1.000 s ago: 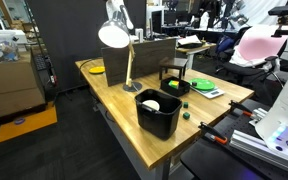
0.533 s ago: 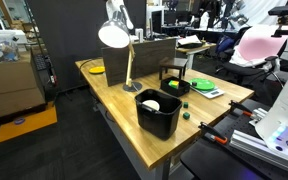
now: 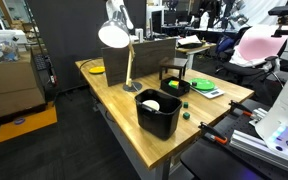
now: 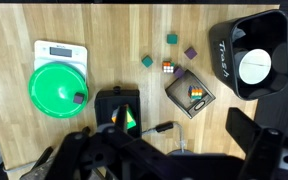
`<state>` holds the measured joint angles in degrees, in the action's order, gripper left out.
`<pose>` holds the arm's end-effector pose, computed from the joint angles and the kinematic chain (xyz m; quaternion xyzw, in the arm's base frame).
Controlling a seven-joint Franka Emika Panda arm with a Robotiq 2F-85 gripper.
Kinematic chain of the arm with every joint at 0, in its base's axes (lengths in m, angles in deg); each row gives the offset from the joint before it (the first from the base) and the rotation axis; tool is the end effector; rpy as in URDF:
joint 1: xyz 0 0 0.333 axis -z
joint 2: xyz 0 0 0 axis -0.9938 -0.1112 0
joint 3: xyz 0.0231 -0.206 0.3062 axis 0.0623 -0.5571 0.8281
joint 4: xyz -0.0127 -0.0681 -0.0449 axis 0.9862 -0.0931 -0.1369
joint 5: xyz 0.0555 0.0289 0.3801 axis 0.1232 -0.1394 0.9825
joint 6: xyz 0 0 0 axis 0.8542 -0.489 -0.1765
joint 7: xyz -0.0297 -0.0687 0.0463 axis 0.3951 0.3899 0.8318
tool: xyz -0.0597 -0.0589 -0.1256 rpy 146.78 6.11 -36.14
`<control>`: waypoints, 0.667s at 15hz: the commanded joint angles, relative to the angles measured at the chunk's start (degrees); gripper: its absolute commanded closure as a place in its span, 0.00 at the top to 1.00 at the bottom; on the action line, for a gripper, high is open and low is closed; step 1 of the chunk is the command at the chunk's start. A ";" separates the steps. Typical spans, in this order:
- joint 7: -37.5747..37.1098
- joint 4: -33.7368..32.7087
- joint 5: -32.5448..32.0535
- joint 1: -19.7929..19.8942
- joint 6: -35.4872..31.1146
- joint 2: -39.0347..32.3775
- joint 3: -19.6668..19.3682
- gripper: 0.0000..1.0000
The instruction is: Take the cube from the black drawer and put it on the table
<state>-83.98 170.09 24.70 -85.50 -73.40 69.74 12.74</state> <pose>0.3244 0.0030 0.4906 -0.9999 0.0076 -0.0057 0.0113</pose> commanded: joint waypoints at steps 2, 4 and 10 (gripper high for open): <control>0.35 -0.12 0.36 0.70 0.14 -0.03 0.58 1.00; 0.30 -0.05 0.34 0.74 0.15 0.08 0.58 1.00; -0.09 0.03 0.03 0.89 0.31 0.14 0.80 1.00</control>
<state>-84.04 170.09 24.71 -85.50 -73.40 69.74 12.74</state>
